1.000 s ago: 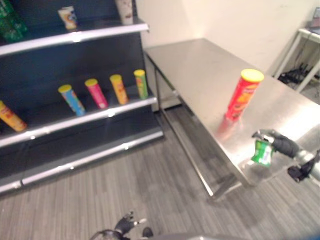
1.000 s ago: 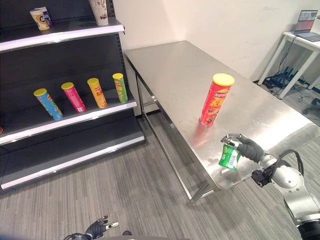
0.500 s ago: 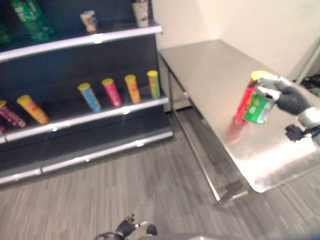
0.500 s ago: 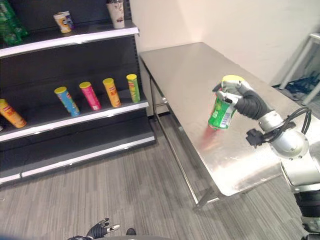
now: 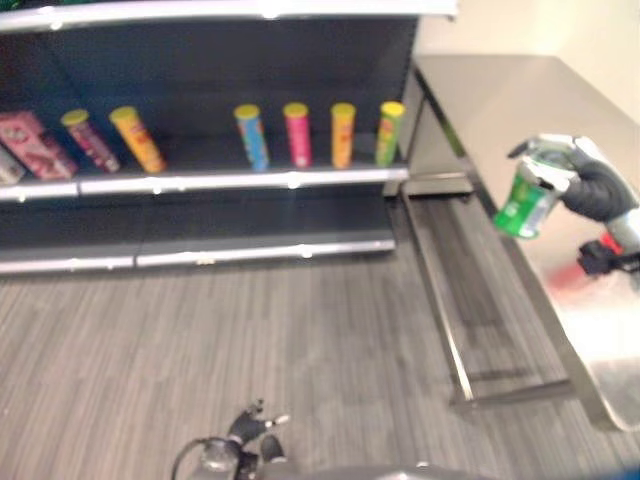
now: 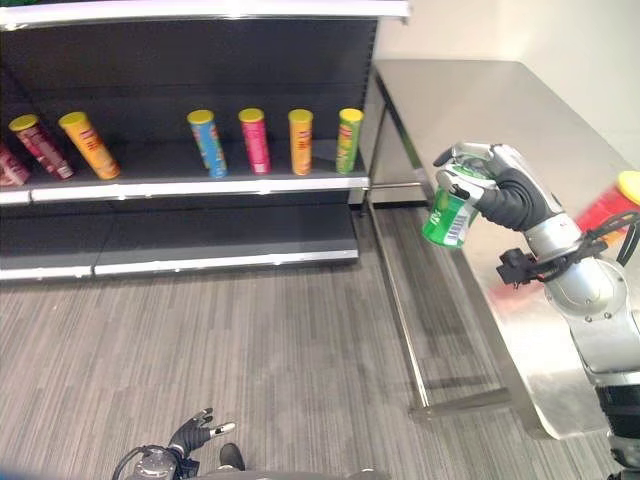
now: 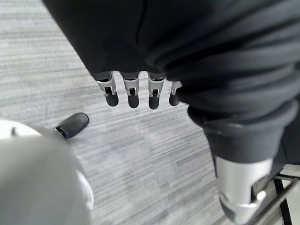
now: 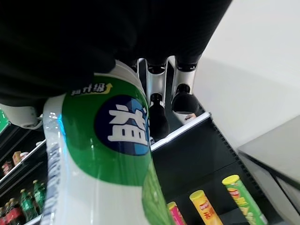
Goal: Put the goods on the table back onto the shelves and tidy them up.
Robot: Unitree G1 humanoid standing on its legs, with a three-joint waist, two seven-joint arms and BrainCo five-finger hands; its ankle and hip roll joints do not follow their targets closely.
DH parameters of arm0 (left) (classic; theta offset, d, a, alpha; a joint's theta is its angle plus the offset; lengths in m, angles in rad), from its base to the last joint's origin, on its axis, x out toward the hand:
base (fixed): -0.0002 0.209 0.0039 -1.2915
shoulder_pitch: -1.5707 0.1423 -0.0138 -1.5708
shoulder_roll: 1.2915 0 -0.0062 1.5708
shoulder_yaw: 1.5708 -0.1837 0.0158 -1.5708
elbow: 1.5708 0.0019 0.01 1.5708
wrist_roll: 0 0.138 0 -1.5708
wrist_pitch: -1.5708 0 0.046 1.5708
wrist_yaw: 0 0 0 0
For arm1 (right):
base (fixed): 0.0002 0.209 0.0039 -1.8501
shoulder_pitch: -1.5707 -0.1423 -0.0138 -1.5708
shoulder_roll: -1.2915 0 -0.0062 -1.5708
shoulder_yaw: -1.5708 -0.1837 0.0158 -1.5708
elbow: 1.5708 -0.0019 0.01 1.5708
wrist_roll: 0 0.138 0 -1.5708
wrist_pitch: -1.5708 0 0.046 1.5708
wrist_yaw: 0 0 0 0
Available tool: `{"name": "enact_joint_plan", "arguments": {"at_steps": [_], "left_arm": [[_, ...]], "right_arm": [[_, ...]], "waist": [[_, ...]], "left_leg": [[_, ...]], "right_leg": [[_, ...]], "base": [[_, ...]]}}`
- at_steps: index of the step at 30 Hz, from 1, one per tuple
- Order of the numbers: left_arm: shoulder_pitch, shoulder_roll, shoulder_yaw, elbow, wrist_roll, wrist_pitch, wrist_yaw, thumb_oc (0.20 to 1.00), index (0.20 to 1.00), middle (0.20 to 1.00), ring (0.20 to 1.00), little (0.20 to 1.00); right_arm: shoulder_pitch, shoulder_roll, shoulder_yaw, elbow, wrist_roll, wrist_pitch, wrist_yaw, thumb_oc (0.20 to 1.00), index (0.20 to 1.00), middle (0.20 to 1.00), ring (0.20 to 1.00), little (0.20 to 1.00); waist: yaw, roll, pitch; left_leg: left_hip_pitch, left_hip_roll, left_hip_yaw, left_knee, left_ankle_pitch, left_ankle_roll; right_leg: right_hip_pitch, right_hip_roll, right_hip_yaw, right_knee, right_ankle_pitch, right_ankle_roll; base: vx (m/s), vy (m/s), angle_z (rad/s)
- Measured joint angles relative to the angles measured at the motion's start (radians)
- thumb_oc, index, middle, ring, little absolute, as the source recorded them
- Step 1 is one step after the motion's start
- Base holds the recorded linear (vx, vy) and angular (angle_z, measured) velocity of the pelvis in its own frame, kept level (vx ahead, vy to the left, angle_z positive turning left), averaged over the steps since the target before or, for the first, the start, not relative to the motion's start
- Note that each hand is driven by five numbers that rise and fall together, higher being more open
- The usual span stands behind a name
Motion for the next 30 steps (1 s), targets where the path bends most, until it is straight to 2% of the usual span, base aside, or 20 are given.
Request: {"name": "enact_joint_plan", "arguments": {"at_steps": [1,2,4,6,7,8,9,10,11,12,13,14,16,20,24,26,27,28,29,30], "left_arm": [[-0.001,-0.003,0.000,-0.003,0.000,-0.001,0.001,1.000,1.000,1.000,1.000,1.000],[-0.014,0.036,-0.010,0.007,0.013,0.002,0.000,1.000,1.000,1.000,1.000,1.000],[-0.014,0.032,-0.005,-0.006,0.030,0.001,0.003,1.000,1.000,1.000,1.000,1.000],[-0.023,0.056,0.001,-0.012,0.029,0.000,0.009,1.000,1.000,1.000,1.000,1.000],[-0.030,0.059,0.003,-0.007,0.030,0.002,0.012,1.000,1.000,1.000,1.000,1.000],[-0.041,0.057,0.004,-0.005,0.030,0.004,0.010,1.000,1.000,1.000,1.000,1.000],[-0.050,0.053,0.011,0.003,0.030,0.003,0.011,1.000,1.000,1.000,1.000,1.000],[-0.057,0.053,0.016,0.013,0.030,0.001,0.011,1.000,1.000,1.000,1.000,1.000],[-0.063,0.053,0.017,0.024,0.030,0.001,0.011,1.000,1.000,1.000,1.000,1.000],[-0.057,0.048,0.014,0.030,0.032,-0.001,0.009,1.000,1.000,1.000,1.000,1.000],[-0.059,0.047,0.012,0.033,0.033,-0.002,0.009,1.000,1.000,1.000,1.000,1.000],[-0.068,0.039,0.013,0.040,0.036,-0.001,0.011,1.000,1.000,1.000,1.000,1.000],[-0.064,-0.028,0.005,0.030,0.039,-0.002,-0.001,1.000,1.000,1.000,1.000,1.000],[-0.033,-0.075,0.002,0.020,0.041,-0.001,-0.013,1.000,1.000,1.000,1.000,1.000],[-0.054,-0.057,0.003,0.020,0.067,-0.001,-0.014,1.000,1.000,1.000,1.000,1.000],[-0.085,-0.068,0.000,0.019,0.068,-0.001,-0.018,1.000,1.000,1.000,1.000,1.000],[-0.087,-0.062,0.000,0.014,0.068,0.000,-0.021,1.000,1.000,1.000,1.000,1.000],[-0.091,-0.060,0.011,0.016,0.068,0.001,-0.021,1.000,1.000,1.000,1.000,1.000],[-0.090,-0.052,-0.004,0.015,0.068,0.003,-0.017,1.000,1.000,1.000,1.000,1.000],[-0.089,-0.061,-0.005,0.013,0.068,0.002,-0.019,1.000,1.000,1.000,1.000,1.000]], "right_arm": [[-0.001,-0.001,0.003,-0.007,0.000,0.000,0.000,0.200,0.200,0.200,0.200,0.200],[-0.028,0.006,0.009,-0.010,-0.025,0.004,-0.011,0.200,0.200,0.200,0.200,0.200],[-0.067,-0.006,0.023,-0.011,-0.030,0.010,-0.028,0.200,0.200,0.200,0.200,0.200],[-0.067,-0.019,0.039,-0.013,-0.036,0.012,-0.030,0.200,0.200,0.200,0.200,0.200],[-0.069,-0.025,0.048,-0.012,-0.038,0.017,-0.030,0.200,0.200,0.200,0.200,0.200],[-0.055,-0.030,0.048,-0.013,-0.039,0.021,-0.030,0.200,0.200,0.200,0.200,0.200],[-0.028,-0.032,0.043,-0.017,-0.039,0.022,-0.029,0.200,0.200,0.200,0.200,0.200],[-0.014,-0.034,0.040,-0.019,-0.039,0.021,-0.028,0.200,0.200,0.200,0.200,0.200],[-0.002,-0.034,0.032,-0.022,-0.039,0.022,-0.028,0.200,0.200,0.200,0.200,0.200],[-0.001,-0.032,0.013,-0.027,-0.039,0.021,-0.031,0.200,0.200,0.200,0.200,0.200],[-0.001,-0.026,0.003,-0.026,-0.039,0.020,-0.032,0.200,0.200,0.200,0.200,0.200],[0.006,-0.008,-0.033,-0.026,-0.039,0.021,-0.044,0.200,0.200,0.200,0.200,0.200],[0.014,-0.030,-0.091,-0.015,-0.040,0.025,-0.063,0.200,0.200,0.200,0.200,0.200],[0.042,-0.056,-0.117,0.007,-0.059,0.040,-0.074,0.200,0.200,0.200,0.200,0.200],[0.052,-0.068,-0.117,0.009,-0.059,0.045,-0.074,0.200,0.200,0.200,0.200,0.200],[0.051,-0.110,-0.116,0.007,-0.061,0.044,-0.073,0.200,0.200,0.200,0.200,0.200],[0.050,-0.139,-0.123,-0.020,-0.066,0.043,-0.071,0.200,0.200,0.200,0.200,0.200],[0.036,-0.139,-0.124,-0.020,-0.066,0.035,-0.073,0.200,0.200,0.200,0.200,0.200],[0.036,-0.150,-0.128,-0.029,-0.066,0.042,-0.071,0.200,0.200,0.200,0.200,0.200],[0.027,-0.173,-0.126,-0.031,-0.066,0.039,-0.072,0.200,0.200,0.200,0.200,0.200]], "waist": [[0.008,0.017,0.002],[0.017,-0.003,0.006],[0.010,0.022,-0.002],[0.007,0.011,0.001],[0.002,0.014,0.007],[-0.016,0.025,0.015],[-0.021,0.031,0.016],[-0.024,0.033,0.020],[-0.033,0.034,0.023],[-0.055,0.007,0.022],[-0.059,0.000,0.021],[-0.077,-0.021,0.016],[-0.078,0.007,0.017],[-0.093,0.056,0.019],[-0.119,0.057,0.032],[-0.116,0.089,0.058],[-0.119,0.095,0.058],[-0.127,0.083,0.061],[-0.142,0.082,0.053],[-0.142,0.095,0.049]], "left_leg": [[0.001,0.002,0.003,-0.002,-0.003,0.007],[-0.015,-0.040,0.015,0.027,-0.029,0.036],[-0.006,-0.060,0.032,-0.004,-0.039,0.057],[-0.003,-0.087,0.035,-0.004,-0.054,0.081],[-0.001,-0.090,0.034,-0.004,-0.057,0.088],[0.005,-0.081,0.019,-0.005,-0.061,0.100],[0.012,-0.060,0.018,-0.005,-0.066,0.106],[0.020,-0.050,0.018,-0.009,-0.068,0.107],[0.026,-0.048,0.012,-0.012,-0.071,0.104],[0.037,-0.064,-0.007,-0.011,-0.079,0.093],[0.037,-0.065,-0.010,-0.012,-0.081,0.091],[0.034,-0.070,-0.041,-0.012,-0.088,0.079],[0.037,-0.071,-0.060,-0.001,-0.083,0.064],[0.068,-0.076,-0.069,-0.003,-0.090,0.030],[0.092,-0.099,-0.124,-0.004,-0.097,0.035],[0.116,-0.081,-0.176,-0.003,-0.124,0.065],[0.112,-0.083,-0.191,-0.003,-0.145,0.072],[0.107,-0.088,-0.209,0.000,-0.161,0.056],[0.105,-0.089,-0.239,-0.002,-0.158,0.062],[0.104,-0.079,-0.247,0.001,-0.159,0.062]], "right_leg": [[-0.012,0.004,0.008,-0.016,-0.028,0.020],[-0.033,-0.022,0.003,0.027,0.046,0.017],[-0.094,-0.061,0.042,0.082,0.064,0.015],[-0.108,-0.075,0.082,0.090,0.091,0.025],[-0.144,-0.083,0.126,0.163,0.093,0.029],[-0.223,-0.074,0.225,0.284,0.066,0.046],[-0.251,-0.010,0.356,0.269,-0.024,0.071],[-0.262,0.040,0.417,0.195,-0.054,0.081],[-0.264,0.071,0.423,0.122,-0.054,0.077],[-0.273,0.111,0.392,-0.031,-0.021,0.057],[-0.277,0.119,0.382,-0.058,-0.016,0.062],[-0.270,0.137,0.383,-0.097,0.038,0.034],[-0.233,0.145,0.339,-0.139,0.055,0.038],[-0.187,0.141,0.295,-0.114,0.061,0.017],[-0.166,0.107,0.263,-0.063,0.042,0.031],[-0.243,0.099,0.250,0.115,-0.027,0.059],[-0.293,0.112,0.252,0.110,-0.065,0.067],[-0.291,0.117,0.250,0.113,-0.060,0.053],[-0.285,0.120,0.254,0.116,-0.053,0.026],[-0.273,0.129,0.235,0.119,-0.061,0.019]], "base": [[0.19,0.696,0.03],[0.09,0.313,-0.02],[0.07,0.206,-0.16],[0.11,0.200,-0.18],[0.16,0.183,0.05],[0.17,0.149,0.10],[0.11,0.087,0.08],[0.10,0.063,0.06],[0.22,0.057,0.24],[0.23,0.061,0.35],[0.24,0.033,0.57],[0.15,0.019,0.84],[0.25,0.028,0.65],[0.27,0.002,0.24],[0.31,-0.081,0.30],[0.26,-0.151,0.18],[0.33,-0.246,0.37],[0.41,-0.335,0.67],[0.28,-0.264,0.68],[0.23,-0.278,0.68]]}}
